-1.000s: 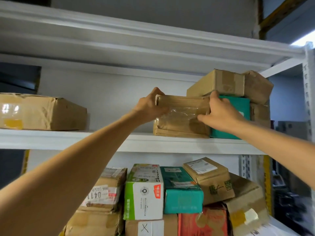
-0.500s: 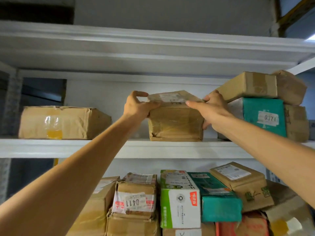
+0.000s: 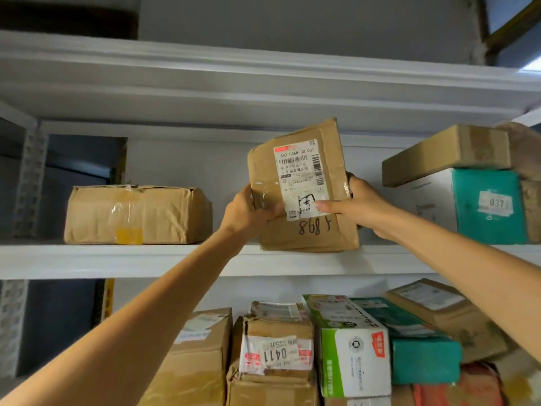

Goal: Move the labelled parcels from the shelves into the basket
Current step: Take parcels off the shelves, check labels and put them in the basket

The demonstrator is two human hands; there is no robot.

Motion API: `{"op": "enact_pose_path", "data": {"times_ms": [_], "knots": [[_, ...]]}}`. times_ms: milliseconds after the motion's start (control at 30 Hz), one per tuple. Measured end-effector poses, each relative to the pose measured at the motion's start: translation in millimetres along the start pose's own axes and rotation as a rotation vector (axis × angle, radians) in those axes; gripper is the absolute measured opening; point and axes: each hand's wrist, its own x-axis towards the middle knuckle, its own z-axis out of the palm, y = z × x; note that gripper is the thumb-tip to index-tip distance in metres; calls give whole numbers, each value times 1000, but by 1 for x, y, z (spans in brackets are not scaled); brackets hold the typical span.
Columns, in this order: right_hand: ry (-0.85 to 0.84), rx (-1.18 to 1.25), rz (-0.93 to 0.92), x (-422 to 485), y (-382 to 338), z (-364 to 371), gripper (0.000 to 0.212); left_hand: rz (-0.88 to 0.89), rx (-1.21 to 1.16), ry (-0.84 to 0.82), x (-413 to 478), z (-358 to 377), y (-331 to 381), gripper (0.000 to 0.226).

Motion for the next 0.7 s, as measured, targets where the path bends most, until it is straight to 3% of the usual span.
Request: {"op": "enact_pose_path", "data": {"times_ms": [67, 133, 300, 400, 533, 633, 700], "knots": [[-3, 46, -37, 1, 4, -3, 62, -16, -59, 66, 0, 1, 1, 59], [52, 57, -94, -1, 9, -7, 62, 16, -88, 108, -1, 3, 5, 65], [212, 220, -273, -5, 10, -17, 110, 222, -350, 81, -4, -11, 18, 82], [215, 314, -313, -8, 12, -16, 110, 329, -327, 29, -4, -15, 18, 96], [227, 435, -327, -14, 18, -15, 78, 374, -288, -59, -12, -20, 21, 97], [266, 609, -276, -10, 15, -20, 37, 446, -102, -111, -17, -28, 30, 113], [260, 775, -194, -6, 13, -22, 21, 479, -42, -116, -24, -29, 41, 121]]}}
